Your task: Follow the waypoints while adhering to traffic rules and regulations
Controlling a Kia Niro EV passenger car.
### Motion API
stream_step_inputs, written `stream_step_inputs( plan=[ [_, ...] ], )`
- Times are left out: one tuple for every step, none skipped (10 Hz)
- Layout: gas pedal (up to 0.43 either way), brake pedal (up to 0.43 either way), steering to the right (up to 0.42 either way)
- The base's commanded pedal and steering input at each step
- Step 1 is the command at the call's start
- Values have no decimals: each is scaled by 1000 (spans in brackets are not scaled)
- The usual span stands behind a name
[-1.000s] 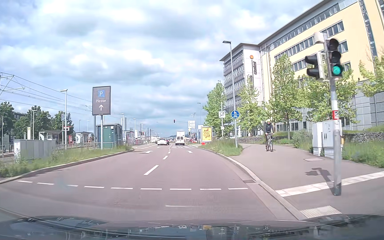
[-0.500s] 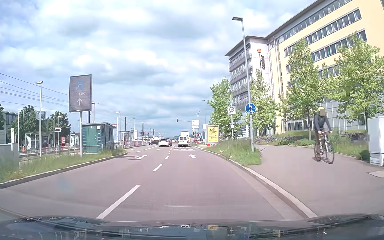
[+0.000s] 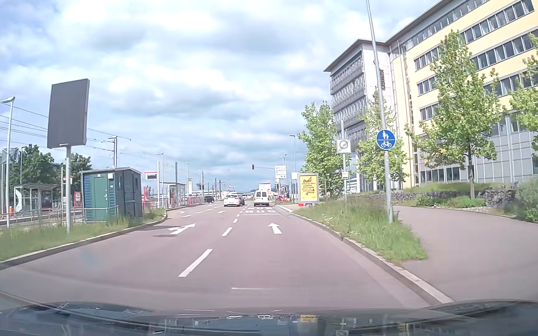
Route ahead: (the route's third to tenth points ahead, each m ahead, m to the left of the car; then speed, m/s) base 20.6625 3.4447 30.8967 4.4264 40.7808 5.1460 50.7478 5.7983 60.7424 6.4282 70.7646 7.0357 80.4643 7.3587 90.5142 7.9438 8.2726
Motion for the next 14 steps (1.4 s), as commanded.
stream_step_inputs(
  plan=[
    [0,0,-19],
    [0,0,-19],
    [0,0,-19],
    [0,0,-19],
    [0,0,-19],
    [0,0,-18],
    [0,0,-18],
    [0,0,-18],
    [0,0,-18],
    [0,0,-18],
    [0,0,-18],
    [0,0,-17],
    [0,0,-17],
    [0,0,-17]
  ],
)
